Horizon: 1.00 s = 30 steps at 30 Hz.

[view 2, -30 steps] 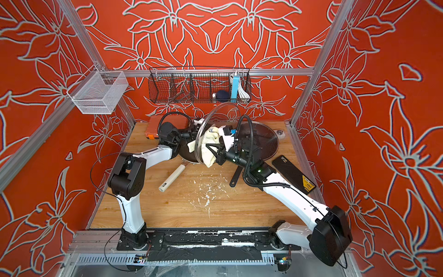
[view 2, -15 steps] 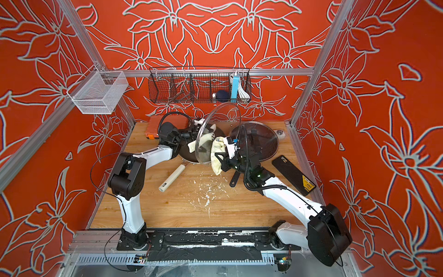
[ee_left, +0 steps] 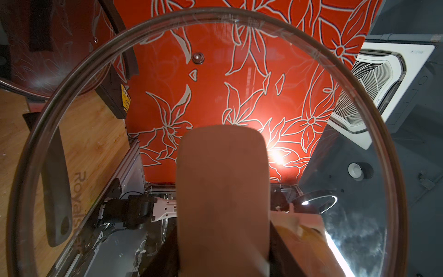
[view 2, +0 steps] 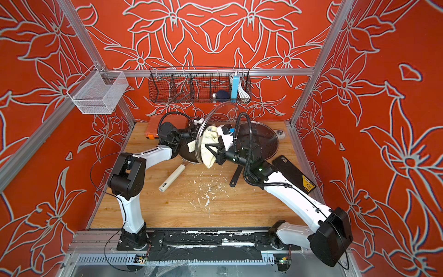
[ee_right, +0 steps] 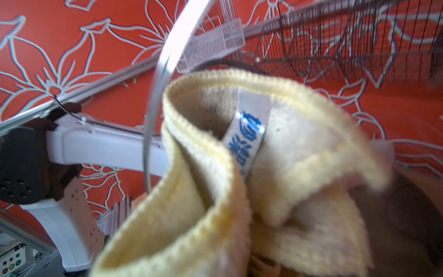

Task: Wipe the pot lid with a cloth
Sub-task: Wipe the pot lid.

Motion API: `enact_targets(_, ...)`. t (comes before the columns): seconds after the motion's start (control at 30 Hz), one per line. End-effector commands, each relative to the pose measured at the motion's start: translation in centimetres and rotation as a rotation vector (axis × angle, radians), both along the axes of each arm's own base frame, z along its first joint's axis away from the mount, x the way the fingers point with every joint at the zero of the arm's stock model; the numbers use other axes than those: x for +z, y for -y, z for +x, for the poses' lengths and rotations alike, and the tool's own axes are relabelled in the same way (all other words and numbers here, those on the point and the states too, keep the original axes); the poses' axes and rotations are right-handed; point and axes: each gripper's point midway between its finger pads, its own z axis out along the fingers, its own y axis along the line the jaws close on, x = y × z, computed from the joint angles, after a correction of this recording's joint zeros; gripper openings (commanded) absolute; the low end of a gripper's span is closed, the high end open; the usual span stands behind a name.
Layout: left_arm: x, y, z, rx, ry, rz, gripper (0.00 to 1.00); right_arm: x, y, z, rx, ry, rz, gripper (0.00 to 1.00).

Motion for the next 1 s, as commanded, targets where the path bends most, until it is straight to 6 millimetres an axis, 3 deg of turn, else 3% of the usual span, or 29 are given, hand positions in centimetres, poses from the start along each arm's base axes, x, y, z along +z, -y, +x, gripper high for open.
enact_targets(0.0,6.5,-0.5,-2.4,0.008,0.132,-0.109,0.00,5.3,1.2,0.4,-0.078,0.140,0.033,0.00)
enact_targets(0.13,6.8,-0.6,-2.8,0.003,0.145,-0.107,0.00,6.8,3.2,3.8,-0.195,0.150,0.041,0.00)
enact_targets(0.27,7.1,-0.7,-3.3,-0.001,0.161,-0.105,0.00,6.6,6.0,7.8,-0.308,0.111,0.075,0.00)
enact_targets(0.37,7.4,-0.8,-3.6,-0.005,0.174,-0.104,0.00,5.2,8.1,10.5,-0.394,0.076,0.062,0.00)
enact_targets(0.57,8.1,-0.9,-4.2,-0.008,0.199,-0.108,0.00,-0.3,11.2,14.2,-0.518,-0.035,0.020,0.00)
enact_targets(0.77,8.6,-1.0,-4.5,-0.008,0.217,-0.112,0.00,-6.2,11.2,14.2,-0.509,-0.139,-0.021,0.00)
enact_targets(0.97,8.9,-1.2,-4.8,-0.001,0.236,-0.115,0.00,-10.8,11.1,12.1,-0.466,-0.235,-0.057,0.00)
